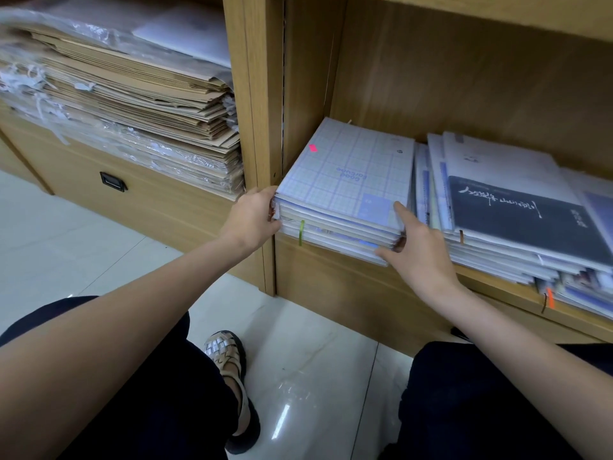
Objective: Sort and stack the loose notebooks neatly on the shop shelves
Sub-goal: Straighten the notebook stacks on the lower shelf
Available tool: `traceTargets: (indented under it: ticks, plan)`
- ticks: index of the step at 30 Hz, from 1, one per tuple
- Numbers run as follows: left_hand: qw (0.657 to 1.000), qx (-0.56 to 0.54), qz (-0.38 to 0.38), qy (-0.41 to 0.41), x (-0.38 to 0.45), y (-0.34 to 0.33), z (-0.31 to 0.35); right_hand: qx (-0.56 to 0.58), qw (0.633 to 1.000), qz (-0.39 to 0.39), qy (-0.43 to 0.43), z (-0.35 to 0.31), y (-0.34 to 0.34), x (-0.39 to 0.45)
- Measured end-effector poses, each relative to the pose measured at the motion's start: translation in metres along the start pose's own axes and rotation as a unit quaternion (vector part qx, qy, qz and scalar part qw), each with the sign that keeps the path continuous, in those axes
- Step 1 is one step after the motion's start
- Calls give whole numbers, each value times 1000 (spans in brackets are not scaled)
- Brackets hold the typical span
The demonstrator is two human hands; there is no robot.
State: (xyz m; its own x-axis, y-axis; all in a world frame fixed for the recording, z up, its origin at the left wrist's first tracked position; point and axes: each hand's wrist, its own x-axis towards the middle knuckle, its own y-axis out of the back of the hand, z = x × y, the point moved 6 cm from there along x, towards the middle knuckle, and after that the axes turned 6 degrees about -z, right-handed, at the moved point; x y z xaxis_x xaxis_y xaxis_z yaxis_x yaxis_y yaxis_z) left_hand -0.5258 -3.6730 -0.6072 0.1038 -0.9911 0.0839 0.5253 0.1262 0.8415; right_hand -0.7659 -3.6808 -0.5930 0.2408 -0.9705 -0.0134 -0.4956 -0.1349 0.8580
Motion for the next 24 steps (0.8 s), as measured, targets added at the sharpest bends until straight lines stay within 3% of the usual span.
traceTargets:
  ticks: [14,24]
  plan:
    - [996,64,49,-25,-8,5,7,21,999,28,12,2,5,-5]
    - [999,-38,8,-12,-5,0,-3,5,999,28,25,3,9,-6]
